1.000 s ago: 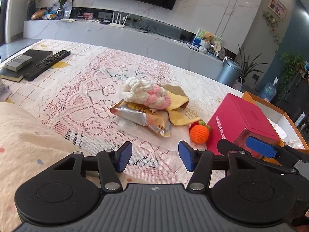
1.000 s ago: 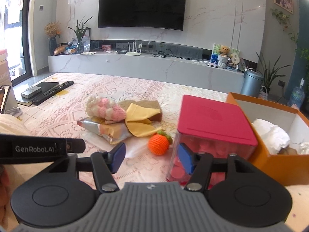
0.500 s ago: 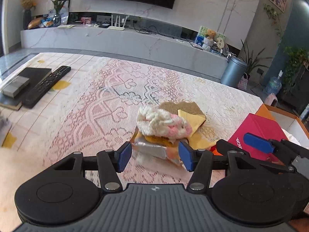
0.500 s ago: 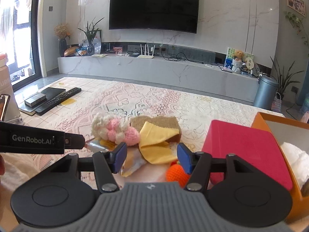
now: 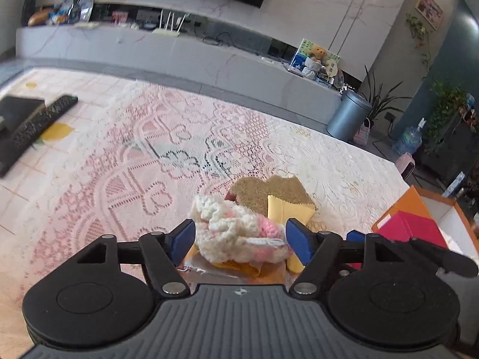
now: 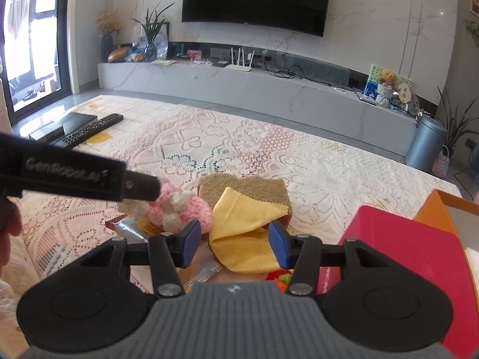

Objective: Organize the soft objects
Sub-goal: 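Grasp the pink-white crocheted toy with the left gripper, then grasp the snack bag with the right gripper while the left holds the crocheted toy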

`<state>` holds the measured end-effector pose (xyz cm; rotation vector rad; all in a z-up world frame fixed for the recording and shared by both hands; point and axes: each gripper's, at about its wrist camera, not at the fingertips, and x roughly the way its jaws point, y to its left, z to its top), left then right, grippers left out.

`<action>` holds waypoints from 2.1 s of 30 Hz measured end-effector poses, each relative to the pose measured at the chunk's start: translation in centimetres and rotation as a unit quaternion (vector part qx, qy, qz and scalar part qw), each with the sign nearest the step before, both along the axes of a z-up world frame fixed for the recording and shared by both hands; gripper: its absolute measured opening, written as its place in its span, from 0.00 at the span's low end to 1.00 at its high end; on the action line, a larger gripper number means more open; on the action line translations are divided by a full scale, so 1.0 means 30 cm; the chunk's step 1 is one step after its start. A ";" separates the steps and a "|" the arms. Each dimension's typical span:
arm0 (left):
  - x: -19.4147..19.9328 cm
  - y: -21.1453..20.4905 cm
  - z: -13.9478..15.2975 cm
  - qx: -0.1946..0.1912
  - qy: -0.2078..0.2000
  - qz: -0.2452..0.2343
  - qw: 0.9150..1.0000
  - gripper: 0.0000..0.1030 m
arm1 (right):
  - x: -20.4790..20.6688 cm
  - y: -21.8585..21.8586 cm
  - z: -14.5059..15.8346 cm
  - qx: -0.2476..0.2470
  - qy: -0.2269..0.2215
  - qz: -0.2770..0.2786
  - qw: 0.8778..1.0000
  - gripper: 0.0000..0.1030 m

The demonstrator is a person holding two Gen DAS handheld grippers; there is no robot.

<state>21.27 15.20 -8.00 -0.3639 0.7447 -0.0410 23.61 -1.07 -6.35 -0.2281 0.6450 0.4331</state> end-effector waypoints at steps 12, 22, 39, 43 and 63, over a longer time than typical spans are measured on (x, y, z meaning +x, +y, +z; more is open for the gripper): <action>0.057 0.027 -0.101 -0.065 0.044 0.014 0.997 0.71 | 0.051 0.046 -0.063 0.000 0.033 0.006 0.999 0.46; -0.008 0.009 -0.038 -0.015 -0.009 0.027 0.999 0.33 | 0.031 0.043 -0.065 0.003 0.034 0.000 0.999 0.46; -0.159 0.080 0.004 0.046 0.007 0.138 0.989 0.33 | -0.047 0.220 -0.085 -0.082 -0.002 0.150 0.985 0.59; -0.160 0.088 -0.005 0.035 0.006 0.139 0.990 0.33 | -0.029 0.252 -0.119 -0.109 0.004 0.174 0.979 0.58; -0.198 0.116 0.025 0.030 -0.031 0.181 0.983 0.33 | -0.004 0.181 -0.067 -0.040 0.029 0.102 0.994 0.13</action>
